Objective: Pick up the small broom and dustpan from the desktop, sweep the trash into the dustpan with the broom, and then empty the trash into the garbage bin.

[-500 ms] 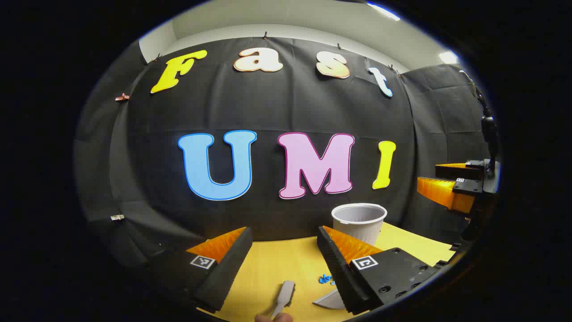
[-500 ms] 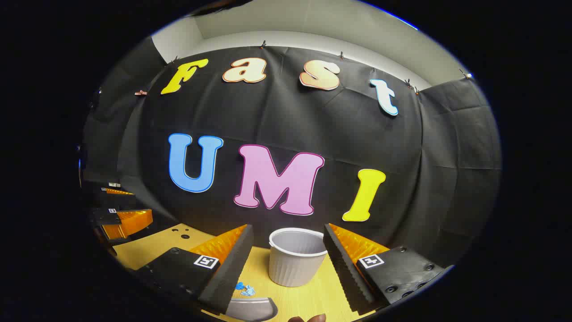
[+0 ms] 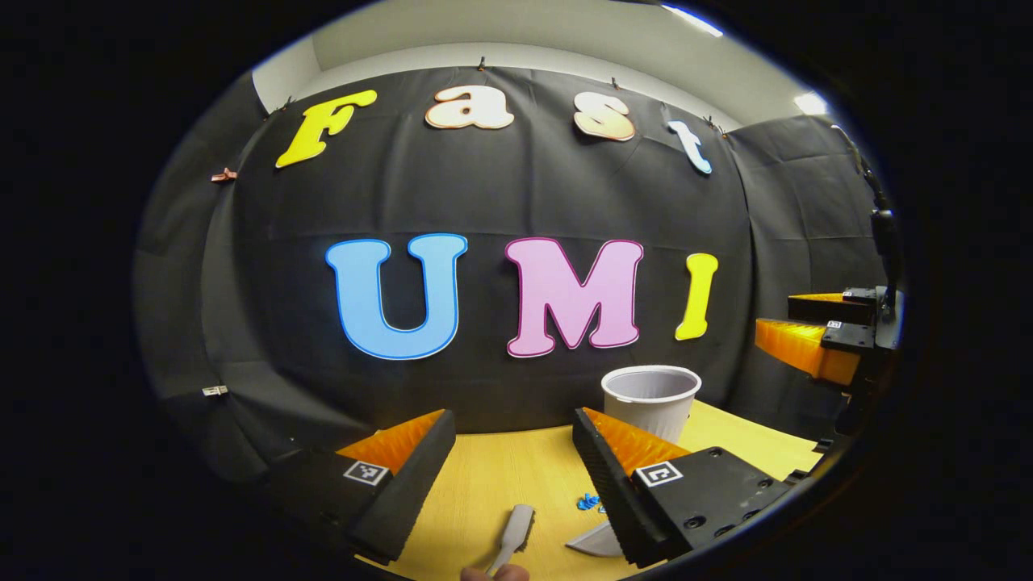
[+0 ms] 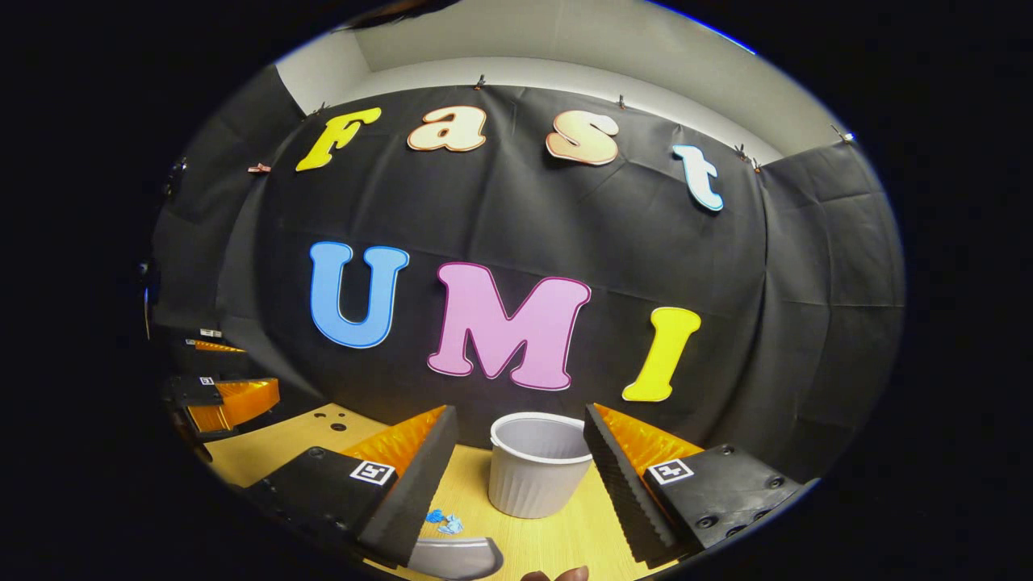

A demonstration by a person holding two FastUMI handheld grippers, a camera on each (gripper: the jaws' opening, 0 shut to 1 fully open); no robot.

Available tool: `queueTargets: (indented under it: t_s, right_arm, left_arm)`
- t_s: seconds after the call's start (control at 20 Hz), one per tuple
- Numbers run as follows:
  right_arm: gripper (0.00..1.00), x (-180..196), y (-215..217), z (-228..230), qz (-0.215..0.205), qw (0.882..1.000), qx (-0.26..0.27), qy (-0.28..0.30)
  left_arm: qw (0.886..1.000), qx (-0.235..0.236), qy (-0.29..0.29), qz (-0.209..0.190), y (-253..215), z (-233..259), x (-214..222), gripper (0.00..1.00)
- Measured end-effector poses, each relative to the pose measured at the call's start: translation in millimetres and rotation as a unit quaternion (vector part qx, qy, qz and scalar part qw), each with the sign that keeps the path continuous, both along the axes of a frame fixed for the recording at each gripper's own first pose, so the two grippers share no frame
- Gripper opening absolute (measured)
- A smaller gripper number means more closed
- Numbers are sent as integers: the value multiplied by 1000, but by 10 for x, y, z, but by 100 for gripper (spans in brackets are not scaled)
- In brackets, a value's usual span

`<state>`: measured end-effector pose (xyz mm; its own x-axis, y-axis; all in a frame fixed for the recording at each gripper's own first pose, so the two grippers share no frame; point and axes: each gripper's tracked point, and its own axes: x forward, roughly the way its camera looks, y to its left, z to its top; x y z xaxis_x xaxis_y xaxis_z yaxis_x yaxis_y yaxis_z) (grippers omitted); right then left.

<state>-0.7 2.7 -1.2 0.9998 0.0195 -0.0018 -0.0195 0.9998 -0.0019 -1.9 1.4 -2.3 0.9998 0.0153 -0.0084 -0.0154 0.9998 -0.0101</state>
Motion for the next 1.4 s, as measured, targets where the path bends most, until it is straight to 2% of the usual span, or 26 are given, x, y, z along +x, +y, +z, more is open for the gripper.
queueTargets:
  t_s: [0.25,0.4,0.5,0.6,0.8,0.95,1.3,1.4]
  right_arm:
    - [97,2,21,-154,14,1000,2,20]
    - [97,-89,110,-553,53,994,-1,91]
    - [97,-224,214,-917,87,984,5,154]
    - [97,-420,309,-1307,119,967,16,224]
    - [97,-775,408,-2032,145,931,10,334]
    - [97,-1040,482,-2534,165,895,4,414]
    - [96,-1339,631,-3585,170,819,-10,547]
    - [94,-1366,658,-3828,168,801,-7,574]
  left_arm:
    - [1000,4,3,1,-23,-35,-21,95]
    - [1000,1,8,5,-30,-69,-45,95]
    - [1000,-2,13,7,-25,-117,-32,95]
    - [1000,-6,17,11,-2,-173,-28,95]
    - [999,-9,28,18,36,-281,-6,95]
    - [999,-11,38,20,68,-384,4,95]
    - [999,-6,47,21,180,-447,37,95]
    - [999,-5,46,27,244,-446,28,95]
